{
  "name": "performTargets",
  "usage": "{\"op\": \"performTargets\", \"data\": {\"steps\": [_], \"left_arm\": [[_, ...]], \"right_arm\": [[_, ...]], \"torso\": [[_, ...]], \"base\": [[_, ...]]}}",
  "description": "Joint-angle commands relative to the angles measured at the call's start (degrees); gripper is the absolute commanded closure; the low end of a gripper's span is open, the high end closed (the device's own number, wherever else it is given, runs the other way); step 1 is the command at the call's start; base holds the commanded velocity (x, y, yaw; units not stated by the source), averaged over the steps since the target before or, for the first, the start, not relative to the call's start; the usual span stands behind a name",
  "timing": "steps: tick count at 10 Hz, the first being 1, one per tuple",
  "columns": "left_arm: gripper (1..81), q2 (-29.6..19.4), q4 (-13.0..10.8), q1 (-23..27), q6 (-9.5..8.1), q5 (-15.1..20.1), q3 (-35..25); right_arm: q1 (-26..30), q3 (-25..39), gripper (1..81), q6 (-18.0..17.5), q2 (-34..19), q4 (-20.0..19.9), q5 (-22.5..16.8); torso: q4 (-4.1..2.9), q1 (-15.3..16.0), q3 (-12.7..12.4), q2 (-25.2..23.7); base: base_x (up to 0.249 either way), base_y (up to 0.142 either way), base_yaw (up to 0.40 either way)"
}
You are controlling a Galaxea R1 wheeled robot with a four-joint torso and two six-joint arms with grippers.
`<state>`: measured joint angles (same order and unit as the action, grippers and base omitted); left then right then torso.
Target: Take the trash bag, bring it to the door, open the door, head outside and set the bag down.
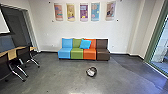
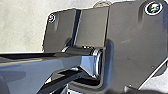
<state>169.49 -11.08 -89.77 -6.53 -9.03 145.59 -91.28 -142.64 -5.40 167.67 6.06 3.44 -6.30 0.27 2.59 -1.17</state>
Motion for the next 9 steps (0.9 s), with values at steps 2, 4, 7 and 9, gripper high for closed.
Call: {"op": "performTargets", "data": {"steps": [2, 4, 7, 9], "left_arm": [[1.0, -0.11, -0.52, 2.18, -0.23, 2.53, -0.48], [1.0, -0.11, -0.52, 2.18, -0.23, 2.53, -0.39], [1.0, -0.2, -0.43, 2.18, -0.23, 2.62, -0.39], [1.0, -0.2, -0.34, 2.1, -0.23, 2.62, -0.48]], "right_arm": [[2.02, 0.53, 1.0, 0.65, 0.15, 0.36, -3.26], [2.11, 0.53, 1.0, 0.65, 0.15, 0.36, -3.26], [2.11, 0.53, 1.0, 0.65, 0.15, 0.36, -3.18], [2.02, 0.53, 1.0, 0.65, 0.15, 0.36, -3.17]], "torso": [[0.0, 0.0, 0.0, 0.0], [0.0, 0.0, 0.0, 0.0], [0.0, 0.0, 0.0, 0.0], [0.0, 0.0, 0.0, 0.0]], "base": [[0.174, 0.0, 0.0], [0.167, 0.0, 0.0], [0.136, 0.0, 0.0], [0.123, 0.0, 0.0]]}}
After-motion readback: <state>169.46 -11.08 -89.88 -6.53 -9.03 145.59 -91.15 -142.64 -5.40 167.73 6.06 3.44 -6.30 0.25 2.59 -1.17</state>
